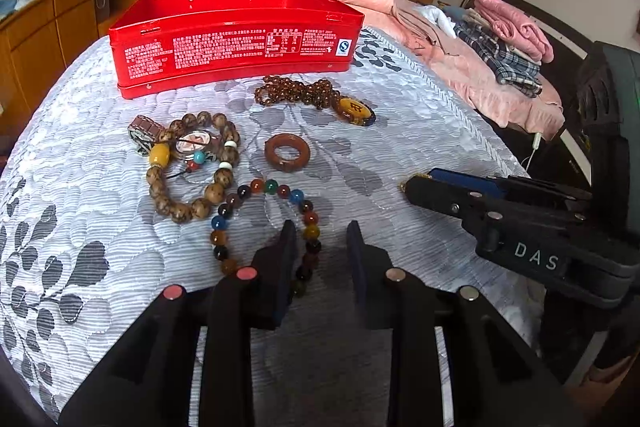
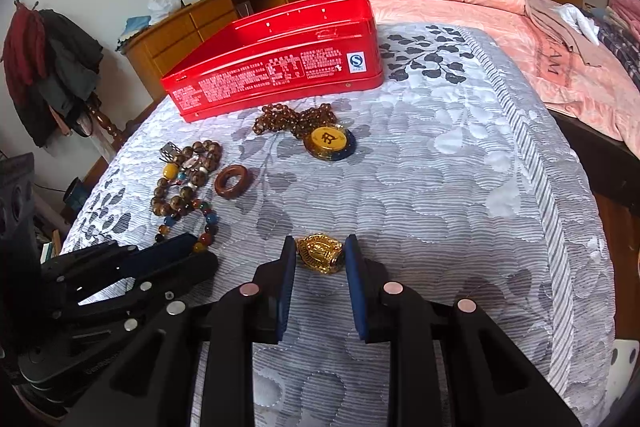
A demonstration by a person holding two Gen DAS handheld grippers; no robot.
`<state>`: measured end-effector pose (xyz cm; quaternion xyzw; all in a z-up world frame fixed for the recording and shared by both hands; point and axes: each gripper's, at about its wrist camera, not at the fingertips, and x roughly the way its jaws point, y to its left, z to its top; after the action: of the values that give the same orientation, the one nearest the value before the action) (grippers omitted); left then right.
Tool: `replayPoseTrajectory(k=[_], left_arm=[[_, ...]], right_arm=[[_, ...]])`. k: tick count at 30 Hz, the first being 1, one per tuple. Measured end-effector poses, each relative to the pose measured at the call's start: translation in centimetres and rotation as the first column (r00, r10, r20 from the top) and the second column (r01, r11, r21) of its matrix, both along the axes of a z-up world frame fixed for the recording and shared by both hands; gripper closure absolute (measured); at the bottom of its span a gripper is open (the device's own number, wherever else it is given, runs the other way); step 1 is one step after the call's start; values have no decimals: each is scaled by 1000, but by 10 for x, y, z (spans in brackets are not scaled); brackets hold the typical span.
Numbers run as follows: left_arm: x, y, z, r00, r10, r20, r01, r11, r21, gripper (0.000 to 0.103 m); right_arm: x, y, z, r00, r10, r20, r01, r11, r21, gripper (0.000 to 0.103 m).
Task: Organize jewelry
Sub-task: 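Grasp the gold pendant with the right tool while the left grasps the multicolour bead bracelet, then carry the gold pendant and bead bracelet into the red tin and open both tools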
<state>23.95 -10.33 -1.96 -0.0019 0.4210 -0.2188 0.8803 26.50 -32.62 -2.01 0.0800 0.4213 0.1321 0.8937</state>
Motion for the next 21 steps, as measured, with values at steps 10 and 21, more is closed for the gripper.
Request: replayPoseTrajectory(k=[10,21], left_arm=[[3,9,-1,999,42,-2,-42,999,-26,96],[-6,27,24,996,78,50,-73,991,-110,96]], right_arm=[[-1,7,-1,1000,12,21,-10,998,-57,78],[-13,7,22,997,26,68,-25,1000,-14,79]])
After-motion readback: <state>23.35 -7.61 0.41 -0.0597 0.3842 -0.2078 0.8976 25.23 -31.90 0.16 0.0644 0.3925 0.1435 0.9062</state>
